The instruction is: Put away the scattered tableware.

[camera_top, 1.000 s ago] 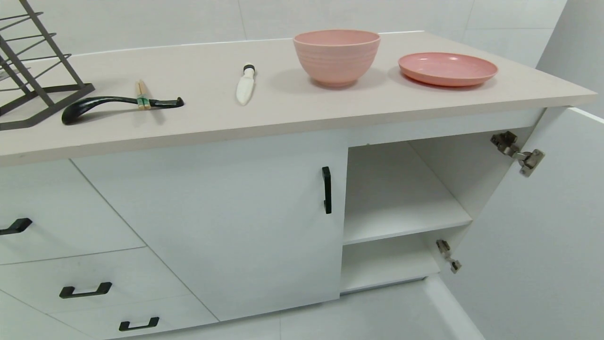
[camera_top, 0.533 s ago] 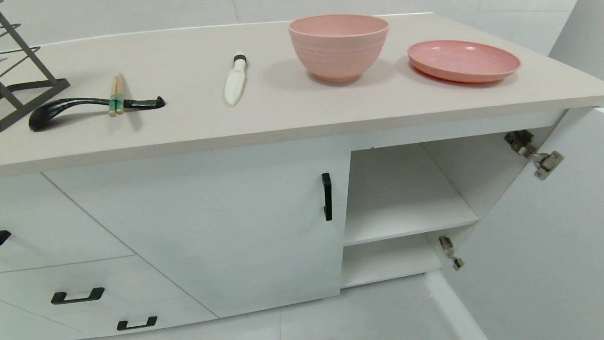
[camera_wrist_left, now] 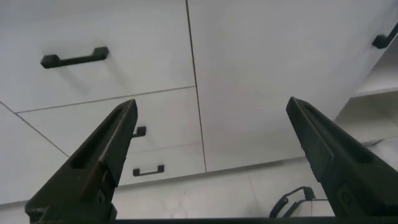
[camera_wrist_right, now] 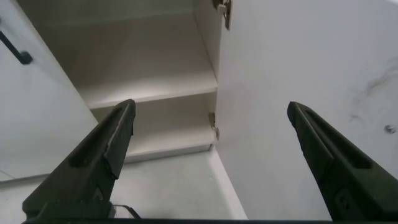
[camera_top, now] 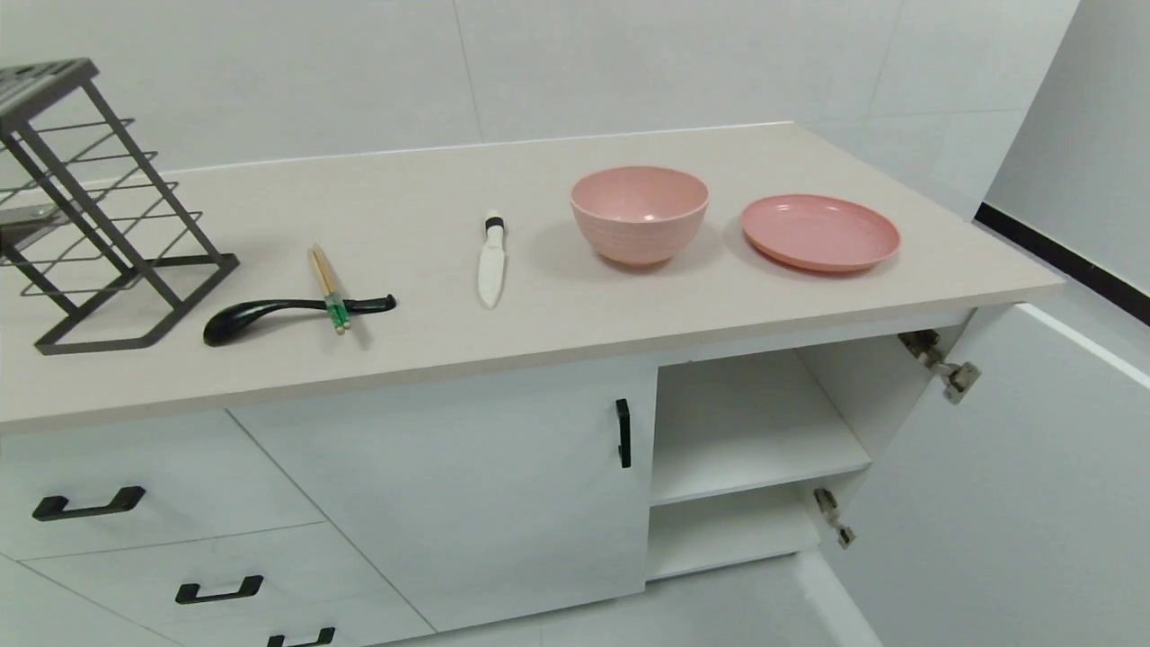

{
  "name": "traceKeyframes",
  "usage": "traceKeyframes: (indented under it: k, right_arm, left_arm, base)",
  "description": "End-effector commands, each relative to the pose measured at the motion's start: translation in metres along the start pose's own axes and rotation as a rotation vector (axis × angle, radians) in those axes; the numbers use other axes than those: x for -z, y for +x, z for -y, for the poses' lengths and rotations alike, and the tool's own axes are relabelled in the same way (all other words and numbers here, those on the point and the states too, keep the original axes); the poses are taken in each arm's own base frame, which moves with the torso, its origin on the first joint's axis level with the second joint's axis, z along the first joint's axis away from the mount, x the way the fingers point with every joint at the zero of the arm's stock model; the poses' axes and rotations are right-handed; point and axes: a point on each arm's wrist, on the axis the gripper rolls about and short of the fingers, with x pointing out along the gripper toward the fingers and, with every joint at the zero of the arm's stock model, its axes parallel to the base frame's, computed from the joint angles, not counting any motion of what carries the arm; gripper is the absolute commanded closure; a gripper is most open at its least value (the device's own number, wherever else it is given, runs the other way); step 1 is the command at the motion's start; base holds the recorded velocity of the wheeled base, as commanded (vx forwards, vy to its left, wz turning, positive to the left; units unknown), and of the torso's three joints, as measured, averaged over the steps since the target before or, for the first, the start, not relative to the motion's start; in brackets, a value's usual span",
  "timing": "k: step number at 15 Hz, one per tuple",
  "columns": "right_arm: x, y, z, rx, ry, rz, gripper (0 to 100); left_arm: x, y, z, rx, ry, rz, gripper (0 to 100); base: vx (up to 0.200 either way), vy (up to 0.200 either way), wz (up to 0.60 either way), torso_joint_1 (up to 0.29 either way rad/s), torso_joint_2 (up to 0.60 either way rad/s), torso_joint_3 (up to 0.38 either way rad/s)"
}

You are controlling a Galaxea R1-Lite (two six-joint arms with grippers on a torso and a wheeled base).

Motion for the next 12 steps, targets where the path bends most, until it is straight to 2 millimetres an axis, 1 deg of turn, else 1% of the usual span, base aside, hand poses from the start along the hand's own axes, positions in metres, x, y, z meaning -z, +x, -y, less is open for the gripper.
traceKeyframes:
  k: [1, 2, 4, 7, 12]
  right_arm:
    - [-0.0001, -0.0001, 0.0, 0.0, 0.001, 0.001, 0]
    - [-0.0001, -0.0001, 0.0, 0.0, 0.001, 0.001, 0]
    - [-0.0001, -0.0001, 0.0, 0.0, 0.001, 0.001, 0]
    - [-0.0001, -0.0001, 0.0, 0.0, 0.001, 0.001, 0]
    - [-0.0001, -0.0001, 0.0, 0.0, 0.001, 0.001, 0]
  left_arm:
    - [-0.0002, 0.0001, 0.0, 0.0, 0.0, -0.001, 0]
    - [-0.0002, 0.0001, 0.0, 0.0, 0.003, -0.001, 0]
    - [0.0, 0.0001, 0.0, -0.002, 0.005, -0.002, 0]
    - [-0.0002, 0.0001, 0.0, -0.002, 0.004, -0.001, 0]
    - [-0.0002, 0.0001, 0.0, -0.002, 0.004, -0.001, 0]
  base:
    - [0.0, 0.0, 0.0, 0.124, -0.47, -0.232]
    - [0.0, 0.0, 0.0, 0.041, -0.5, -0.222]
    - [0.0, 0.0, 0.0, 0.217, -0.5, -0.217]
    - [0.0, 0.0, 0.0, 0.393, -0.5, -0.237]
    - [0.0, 0.0, 0.0, 0.287, -0.52, -0.249]
